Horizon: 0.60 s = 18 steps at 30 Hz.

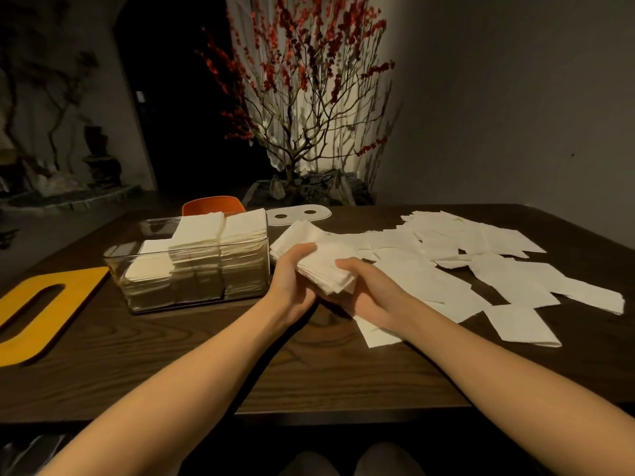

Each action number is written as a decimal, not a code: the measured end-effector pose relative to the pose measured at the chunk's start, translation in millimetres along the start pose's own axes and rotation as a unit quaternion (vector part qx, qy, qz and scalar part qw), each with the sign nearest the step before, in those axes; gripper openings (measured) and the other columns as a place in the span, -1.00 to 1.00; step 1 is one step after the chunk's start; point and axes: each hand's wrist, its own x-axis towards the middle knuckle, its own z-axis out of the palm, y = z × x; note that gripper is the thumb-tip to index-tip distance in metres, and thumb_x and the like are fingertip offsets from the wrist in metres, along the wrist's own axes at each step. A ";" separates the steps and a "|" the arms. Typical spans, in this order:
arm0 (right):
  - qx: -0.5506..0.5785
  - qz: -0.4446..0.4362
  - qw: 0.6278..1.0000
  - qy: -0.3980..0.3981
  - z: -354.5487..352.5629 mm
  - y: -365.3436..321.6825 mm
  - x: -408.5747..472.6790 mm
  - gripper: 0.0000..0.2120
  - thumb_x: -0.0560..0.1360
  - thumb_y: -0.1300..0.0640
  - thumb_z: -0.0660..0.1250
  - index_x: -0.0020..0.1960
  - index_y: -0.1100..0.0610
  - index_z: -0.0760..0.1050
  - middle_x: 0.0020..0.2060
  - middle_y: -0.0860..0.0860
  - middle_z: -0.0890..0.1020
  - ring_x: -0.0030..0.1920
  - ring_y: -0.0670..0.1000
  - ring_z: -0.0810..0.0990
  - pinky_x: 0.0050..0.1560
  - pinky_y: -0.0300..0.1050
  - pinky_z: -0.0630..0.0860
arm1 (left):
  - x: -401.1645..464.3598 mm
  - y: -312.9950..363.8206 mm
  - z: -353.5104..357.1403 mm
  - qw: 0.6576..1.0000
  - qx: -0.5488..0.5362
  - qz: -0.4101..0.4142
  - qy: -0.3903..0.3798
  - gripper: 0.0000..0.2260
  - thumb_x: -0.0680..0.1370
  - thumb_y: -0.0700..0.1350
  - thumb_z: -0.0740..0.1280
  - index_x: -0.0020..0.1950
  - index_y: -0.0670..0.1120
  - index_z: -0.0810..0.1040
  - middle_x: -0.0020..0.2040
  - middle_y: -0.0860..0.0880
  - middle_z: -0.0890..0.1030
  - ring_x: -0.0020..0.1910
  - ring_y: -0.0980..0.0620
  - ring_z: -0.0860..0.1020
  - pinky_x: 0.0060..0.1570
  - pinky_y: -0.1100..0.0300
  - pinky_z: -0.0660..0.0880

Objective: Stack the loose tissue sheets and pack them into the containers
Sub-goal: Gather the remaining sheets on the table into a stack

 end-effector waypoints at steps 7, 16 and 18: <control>-0.307 -0.089 0.945 0.074 -38.9 -34.7 -0.6 -0.85 0.53 0.28 0.27 0.09 0.16 0.47 0.04 0.16 0.62 0.04 0.10 0.61 0.05 -0.05 0.55 | 6.6 -4.4 -9.5 0.949 0.314 0.009 -0.010 -0.45 0.38 0.06 0.52 0.30 -0.11 0.50 0.17 -0.08 0.63 0.19 -0.10 0.58 0.30 -0.09 0.43; -0.369 -0.153 0.913 0.082 -48.8 -29.0 4.0 -0.75 0.53 0.29 0.23 0.16 0.08 0.47 0.09 0.07 0.58 0.10 0.03 0.52 0.15 0.02 0.49 | 6.8 -11.4 -15.5 0.863 0.489 0.118 0.043 -0.47 0.43 -0.12 0.51 0.30 -0.07 0.34 0.21 -0.01 0.41 0.24 0.00 0.43 0.28 0.02 0.45; -0.316 -0.155 0.929 0.110 -44.2 -25.5 8.4 -0.73 0.55 0.19 0.25 0.24 0.11 0.43 0.10 0.05 0.55 0.10 0.01 0.52 0.12 -0.04 0.49 | 5.3 -12.0 -13.6 0.864 0.487 0.120 0.041 -0.40 0.43 -0.12 0.51 0.36 -0.08 0.27 0.20 -0.01 0.39 0.23 0.02 0.42 0.29 0.09 0.42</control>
